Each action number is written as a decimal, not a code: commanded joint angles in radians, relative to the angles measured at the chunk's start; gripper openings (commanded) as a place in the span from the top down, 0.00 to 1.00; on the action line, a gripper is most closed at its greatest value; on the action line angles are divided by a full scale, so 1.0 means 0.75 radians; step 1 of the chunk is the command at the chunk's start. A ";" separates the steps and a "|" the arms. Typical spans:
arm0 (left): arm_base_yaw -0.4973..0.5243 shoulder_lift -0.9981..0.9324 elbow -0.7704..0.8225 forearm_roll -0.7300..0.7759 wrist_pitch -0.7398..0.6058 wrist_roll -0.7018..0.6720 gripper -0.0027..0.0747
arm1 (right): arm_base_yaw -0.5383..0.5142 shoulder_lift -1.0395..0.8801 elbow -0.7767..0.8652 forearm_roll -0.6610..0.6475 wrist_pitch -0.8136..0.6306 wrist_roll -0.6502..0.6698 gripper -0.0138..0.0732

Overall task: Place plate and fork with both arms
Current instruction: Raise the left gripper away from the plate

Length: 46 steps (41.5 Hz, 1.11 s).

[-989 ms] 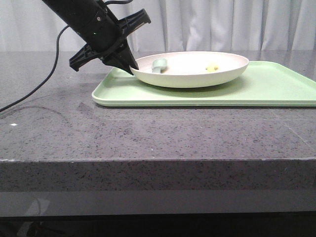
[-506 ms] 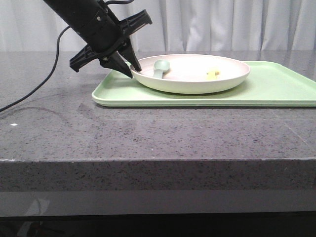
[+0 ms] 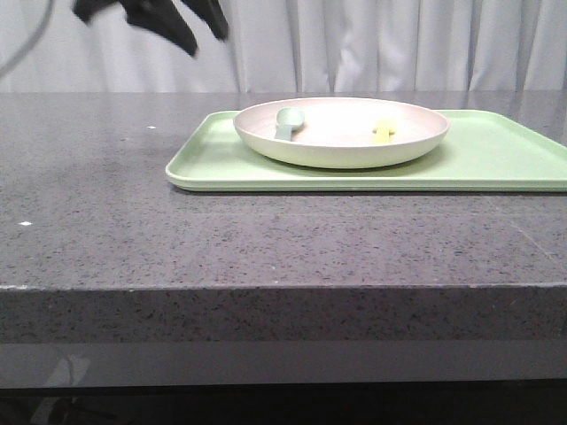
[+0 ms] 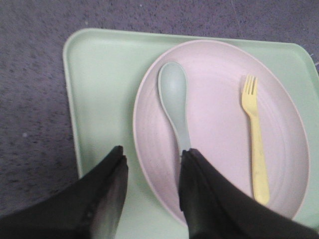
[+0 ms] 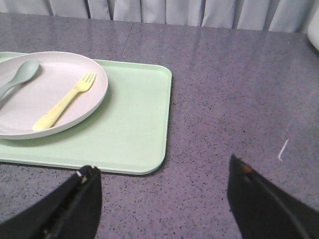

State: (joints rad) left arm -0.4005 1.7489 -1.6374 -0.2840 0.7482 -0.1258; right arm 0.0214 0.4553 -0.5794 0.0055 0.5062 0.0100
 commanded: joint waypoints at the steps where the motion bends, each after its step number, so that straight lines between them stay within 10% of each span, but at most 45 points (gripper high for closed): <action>1: -0.011 -0.188 -0.046 0.139 0.045 0.009 0.63 | -0.005 0.020 -0.043 -0.007 -0.088 -0.013 0.21; 23: 0.173 -0.876 0.598 -0.166 0.039 0.641 0.63 | -0.005 0.020 -0.043 0.046 -0.014 -0.013 0.21; 46: 0.218 -1.360 1.029 0.143 0.055 0.389 0.63 | 0.286 0.048 -0.092 0.076 0.209 -0.045 0.21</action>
State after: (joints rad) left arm -0.2405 0.7478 -0.8427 -0.2194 0.8181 0.2100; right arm 0.2054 0.4618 -0.5892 0.0536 0.7038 -0.0123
